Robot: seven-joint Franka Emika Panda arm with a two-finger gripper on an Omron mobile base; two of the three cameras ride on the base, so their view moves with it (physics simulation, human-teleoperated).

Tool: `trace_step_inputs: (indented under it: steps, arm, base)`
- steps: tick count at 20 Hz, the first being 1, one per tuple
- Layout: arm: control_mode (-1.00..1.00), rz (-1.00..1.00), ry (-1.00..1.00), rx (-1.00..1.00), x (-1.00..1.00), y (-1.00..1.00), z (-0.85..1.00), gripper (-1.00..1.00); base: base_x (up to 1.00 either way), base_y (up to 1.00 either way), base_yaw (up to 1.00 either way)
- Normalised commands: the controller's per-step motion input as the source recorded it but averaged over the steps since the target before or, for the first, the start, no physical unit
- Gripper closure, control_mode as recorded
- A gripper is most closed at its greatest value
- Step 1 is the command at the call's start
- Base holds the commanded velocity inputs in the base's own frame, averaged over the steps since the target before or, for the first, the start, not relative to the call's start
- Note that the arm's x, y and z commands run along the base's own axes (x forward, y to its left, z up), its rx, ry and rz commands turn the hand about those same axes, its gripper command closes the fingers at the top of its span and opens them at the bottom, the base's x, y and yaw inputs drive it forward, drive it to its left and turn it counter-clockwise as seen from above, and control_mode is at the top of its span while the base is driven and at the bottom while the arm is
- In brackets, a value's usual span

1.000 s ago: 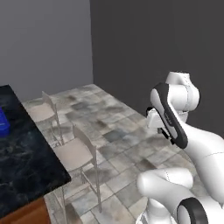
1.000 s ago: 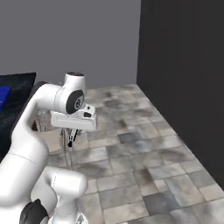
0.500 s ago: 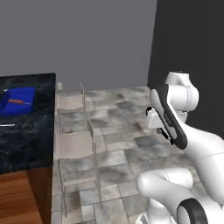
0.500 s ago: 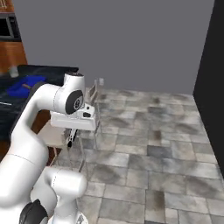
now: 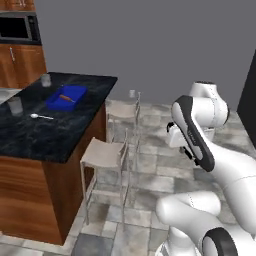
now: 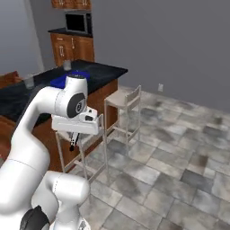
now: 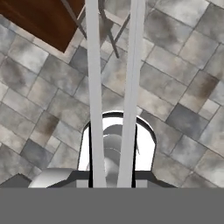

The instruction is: Take the tongs from the drawer on the left and place them on the dining counter next to the tray containing the hot dog.

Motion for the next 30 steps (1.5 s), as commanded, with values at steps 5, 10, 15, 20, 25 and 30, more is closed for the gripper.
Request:
trace_step_inputs:
  steps: [5,10,15,20,25,30]
  arm:
    - [1.00,0.00,0.00,0.00,0.00,0.00,0.00,1.00]
    - [1.00,0.00,0.00,0.00,0.00,0.00,0.00,1.00]
    - [1.00,0.00,0.00,0.00,0.00,0.00,0.00,1.00]
    - [1.00,0.00,0.00,0.00,0.00,0.00,0.00,1.00]
    - [1.00,0.00,0.00,0.00,0.00,0.00,0.00,1.00]
    - [1.00,0.00,0.00,0.00,0.00,0.00,0.00,1.00]
  base:
    - [0.29,-0.75,0.65]
    - [0.27,-0.83,0.60]
    - [0.10,-1.00,0.42]
    - [0.04,-1.00,0.29]
    - [0.17,-1.00,0.22]
    - [0.46,-0.97,0.25]
